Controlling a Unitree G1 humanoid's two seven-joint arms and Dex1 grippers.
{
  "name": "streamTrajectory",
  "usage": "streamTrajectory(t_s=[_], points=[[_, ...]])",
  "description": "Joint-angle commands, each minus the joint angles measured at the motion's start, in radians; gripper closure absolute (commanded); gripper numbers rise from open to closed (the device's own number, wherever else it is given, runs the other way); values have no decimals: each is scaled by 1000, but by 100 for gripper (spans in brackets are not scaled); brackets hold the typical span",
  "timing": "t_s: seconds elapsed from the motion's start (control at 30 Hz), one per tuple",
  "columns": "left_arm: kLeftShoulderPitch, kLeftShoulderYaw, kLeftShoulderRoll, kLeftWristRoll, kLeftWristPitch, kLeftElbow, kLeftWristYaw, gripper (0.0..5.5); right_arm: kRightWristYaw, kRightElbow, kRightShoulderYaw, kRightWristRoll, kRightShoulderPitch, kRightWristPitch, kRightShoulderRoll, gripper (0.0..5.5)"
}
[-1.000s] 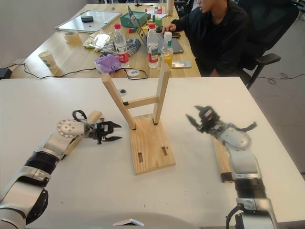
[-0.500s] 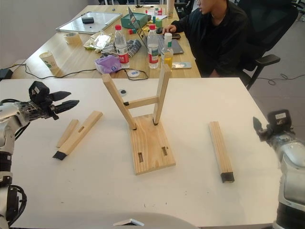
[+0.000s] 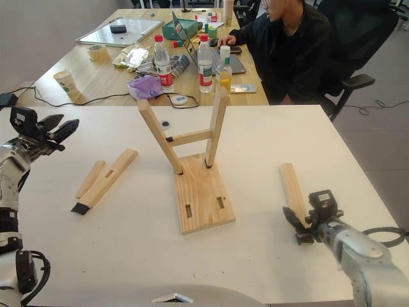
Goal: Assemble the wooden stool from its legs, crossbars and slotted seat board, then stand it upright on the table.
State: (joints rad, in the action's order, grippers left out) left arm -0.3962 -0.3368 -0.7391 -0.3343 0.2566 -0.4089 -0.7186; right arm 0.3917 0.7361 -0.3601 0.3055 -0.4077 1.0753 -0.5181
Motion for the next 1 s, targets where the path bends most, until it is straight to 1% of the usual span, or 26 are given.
streamTrajectory(t_s=[0.03,0.17,0.23,0.27,0.37,0.4,0.5,0.57,0.67,0.83,0.9,0.93,0.97,1.0], points=[[-33,19,-8,9,4,-9,-12,311,-44,24,23,-31,-55,-12,24,144],[-44,28,-15,13,-3,-30,-25,311,-78,21,34,-45,-100,-35,49,144],[-47,31,-14,15,-5,-36,-27,311,-90,0,21,-28,-109,-25,89,144],[-51,33,-13,17,-7,-39,-28,311,-93,-19,5,-8,-111,-11,120,144],[-65,42,-10,19,-11,-50,-30,311,-114,-95,-88,68,-90,62,242,144],[-67,42,-9,19,-12,-52,-30,311,-121,-118,-110,81,-82,74,265,144],[-68,41,-9,19,-13,-53,-29,311,-134,-143,-118,89,-82,76,279,144],[-67,40,-9,18,-14,-53,-29,311,-140,-133,-88,72,-99,59,254,144],[-64,39,-6,18,-18,-52,-28,311,-150,-132,-14,23,-119,18,202,189],[-73,47,1,20,-26,-57,-28,311,-164,-165,25,-27,-111,-44,177,279],[-74,48,3,20,-27,-56,-26,311,-188,-177,51,-84,-91,-100,142,321],[-72,49,7,19,-26,-51,-24,311,-208,-199,90,-157,-72,-161,91,341],[-69,50,11,18,-26,-46,-20,311,-233,-230,145,-251,-50,-236,22,345],[-69,54,18,19,-27,-42,-16,311,-268,-280,226,-387,-7,-336,-74,345]])
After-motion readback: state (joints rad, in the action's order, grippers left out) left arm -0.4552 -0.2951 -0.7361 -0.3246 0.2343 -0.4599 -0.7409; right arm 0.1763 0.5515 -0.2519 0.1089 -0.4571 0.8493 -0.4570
